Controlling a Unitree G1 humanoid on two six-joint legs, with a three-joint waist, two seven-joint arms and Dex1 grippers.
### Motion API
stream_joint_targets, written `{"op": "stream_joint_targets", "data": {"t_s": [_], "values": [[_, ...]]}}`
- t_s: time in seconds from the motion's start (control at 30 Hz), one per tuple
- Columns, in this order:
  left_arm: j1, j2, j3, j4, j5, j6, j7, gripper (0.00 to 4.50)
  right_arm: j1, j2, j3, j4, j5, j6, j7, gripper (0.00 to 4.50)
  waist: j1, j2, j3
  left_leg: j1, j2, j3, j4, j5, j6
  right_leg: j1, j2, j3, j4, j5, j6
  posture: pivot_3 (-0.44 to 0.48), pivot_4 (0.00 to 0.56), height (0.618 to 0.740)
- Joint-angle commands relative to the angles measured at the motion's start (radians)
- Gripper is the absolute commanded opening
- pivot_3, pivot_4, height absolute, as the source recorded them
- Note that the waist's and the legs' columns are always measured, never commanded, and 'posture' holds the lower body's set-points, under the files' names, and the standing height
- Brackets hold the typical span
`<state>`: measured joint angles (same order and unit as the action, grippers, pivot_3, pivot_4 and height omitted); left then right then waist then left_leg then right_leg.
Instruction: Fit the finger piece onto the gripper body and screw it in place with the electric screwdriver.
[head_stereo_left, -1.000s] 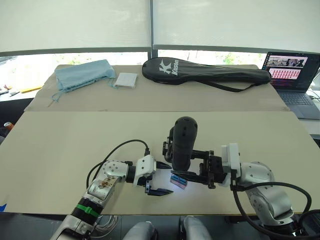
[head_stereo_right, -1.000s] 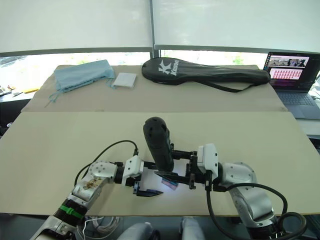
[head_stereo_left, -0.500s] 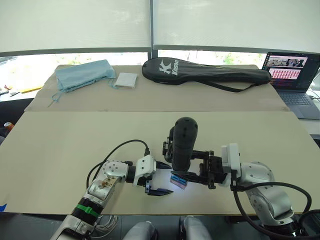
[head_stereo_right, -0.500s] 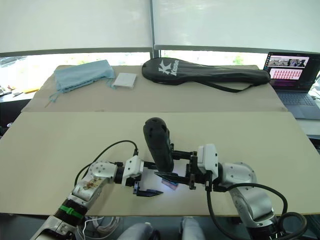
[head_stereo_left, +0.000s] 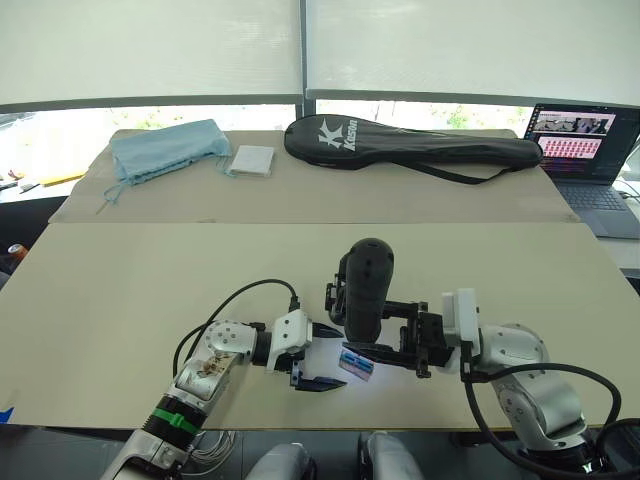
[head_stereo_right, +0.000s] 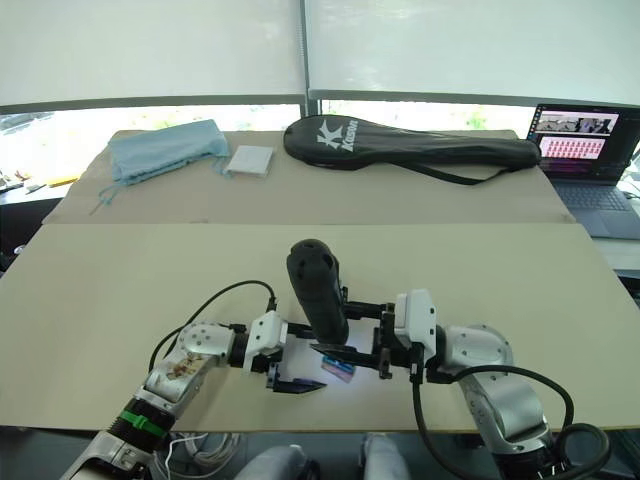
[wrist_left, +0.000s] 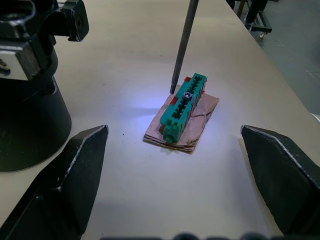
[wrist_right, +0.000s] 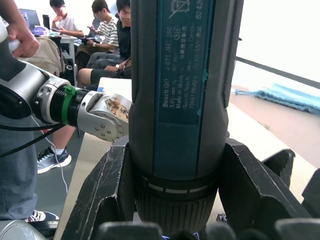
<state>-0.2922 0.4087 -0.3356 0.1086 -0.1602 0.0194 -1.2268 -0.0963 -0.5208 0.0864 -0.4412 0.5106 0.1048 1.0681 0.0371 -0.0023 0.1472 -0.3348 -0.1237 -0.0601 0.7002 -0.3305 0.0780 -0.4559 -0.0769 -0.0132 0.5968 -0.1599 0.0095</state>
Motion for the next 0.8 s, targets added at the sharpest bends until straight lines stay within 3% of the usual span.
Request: {"op": "stream_joint_targets", "data": {"t_s": [0.03, 0.47, 0.8], "values": [[0.024, -0.005, -0.033, 0.034, 0.010, 0.002, -0.003, 4.47, -0.006, 0.006, -0.008, -0.030, 0.011, -0.038, 0.001, 1.91, 0.000, 0.000, 0.000, 0.000, 0.000, 0.000, 0.000, 0.000, 0.000, 0.000, 0.000, 0.000, 0.000, 0.000, 0.000, 0.000, 0.150, 0.740], [0.026, -0.006, -0.036, 0.019, 0.008, 0.013, 0.004, 4.47, -0.033, 0.036, -0.048, -0.060, 0.087, -0.013, -0.028, 1.91, 0.000, 0.000, 0.000, 0.000, 0.000, 0.000, 0.000, 0.000, 0.000, 0.000, 0.000, 0.000, 0.000, 0.000, 0.000, 0.000, 0.150, 0.740], [0.026, -0.003, -0.036, -0.001, 0.003, 0.032, 0.002, 4.47, -0.001, -0.001, -0.026, -0.084, 0.107, 0.044, -0.032, 1.91, 0.000, 0.000, 0.000, 0.000, 0.000, 0.000, 0.000, 0.000, 0.000, 0.000, 0.000, 0.000, 0.000, 0.000, 0.000, 0.000, 0.150, 0.740]]}}
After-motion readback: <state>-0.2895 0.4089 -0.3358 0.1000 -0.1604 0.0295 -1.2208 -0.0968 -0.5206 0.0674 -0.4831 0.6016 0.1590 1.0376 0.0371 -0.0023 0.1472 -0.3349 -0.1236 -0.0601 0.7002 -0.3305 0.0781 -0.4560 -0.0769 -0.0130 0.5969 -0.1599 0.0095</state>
